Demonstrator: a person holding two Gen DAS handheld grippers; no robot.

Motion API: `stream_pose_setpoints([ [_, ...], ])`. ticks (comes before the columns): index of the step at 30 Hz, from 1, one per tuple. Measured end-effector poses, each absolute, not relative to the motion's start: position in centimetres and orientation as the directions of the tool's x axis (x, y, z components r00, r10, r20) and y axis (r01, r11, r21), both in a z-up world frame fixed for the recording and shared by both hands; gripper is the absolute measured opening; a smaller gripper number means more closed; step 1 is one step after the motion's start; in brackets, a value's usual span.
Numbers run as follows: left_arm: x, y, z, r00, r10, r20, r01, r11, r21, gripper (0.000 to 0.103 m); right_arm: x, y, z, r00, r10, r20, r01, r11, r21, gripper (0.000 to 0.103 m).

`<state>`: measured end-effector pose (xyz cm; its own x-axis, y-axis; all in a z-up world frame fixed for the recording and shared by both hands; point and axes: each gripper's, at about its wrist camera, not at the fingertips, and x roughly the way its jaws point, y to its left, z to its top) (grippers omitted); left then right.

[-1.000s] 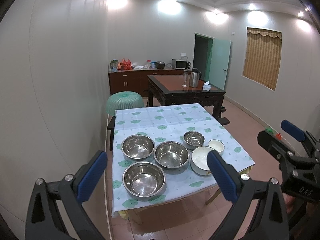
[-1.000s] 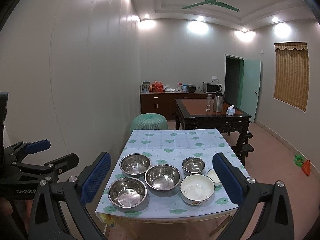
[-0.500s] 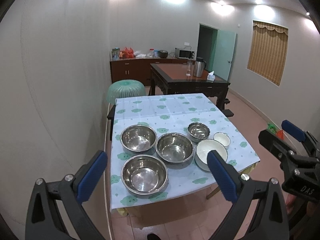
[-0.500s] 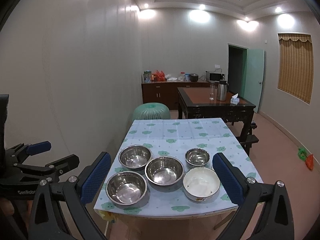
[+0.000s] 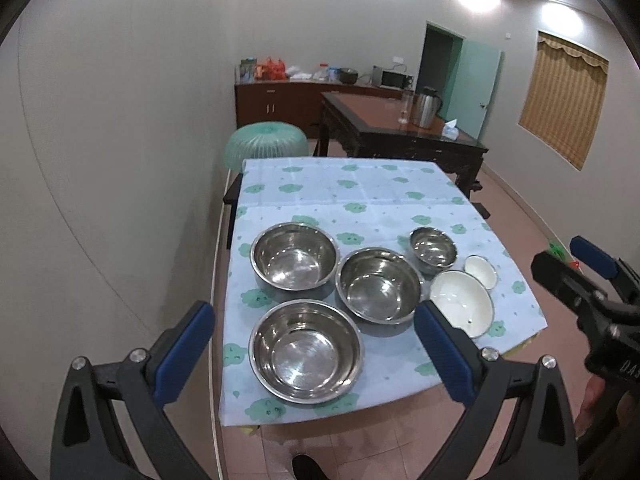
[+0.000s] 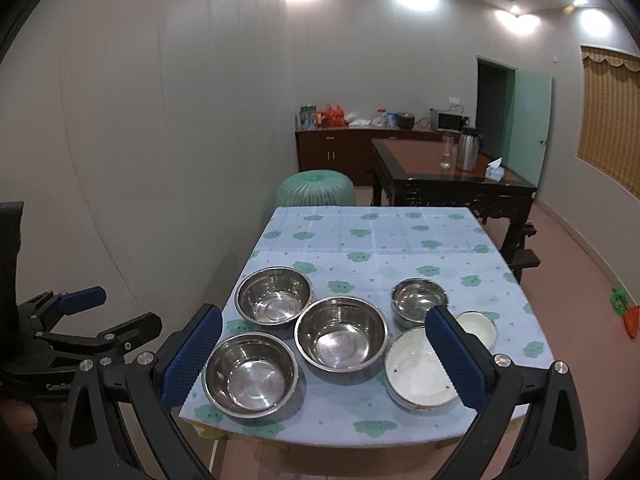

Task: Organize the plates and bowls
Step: 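Move the left tool toward a large steel bowl while the right tool approaches another steel bowl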

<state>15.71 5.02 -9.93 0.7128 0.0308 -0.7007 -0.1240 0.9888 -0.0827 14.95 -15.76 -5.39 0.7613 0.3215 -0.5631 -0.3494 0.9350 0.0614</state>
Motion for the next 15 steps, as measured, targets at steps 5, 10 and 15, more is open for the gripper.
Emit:
stream_pose_setpoints([
  [5,18.2,6.5,-12.1,0.661,0.041,-0.749,-0.137,0.988,-0.067,0.101,18.3,-14.4,-6.9,0.718,0.329,-0.613,-0.349,0.933,0.091,0.103],
  [10,19.5,8.4,-14.0,0.624,0.058,-0.779,-0.18,0.981,-0.071,0.101,21.1,-13.0,-8.5,0.695,0.321,-0.644,-0.357,0.931,0.078,0.103],
  [15,20.7,9.8,-15.6,0.588,0.087,-0.804,-0.223,0.973,-0.058,0.101,23.4,-11.6,-9.8,0.663,0.323,-0.676,-0.382,0.922,0.066,0.103],
])
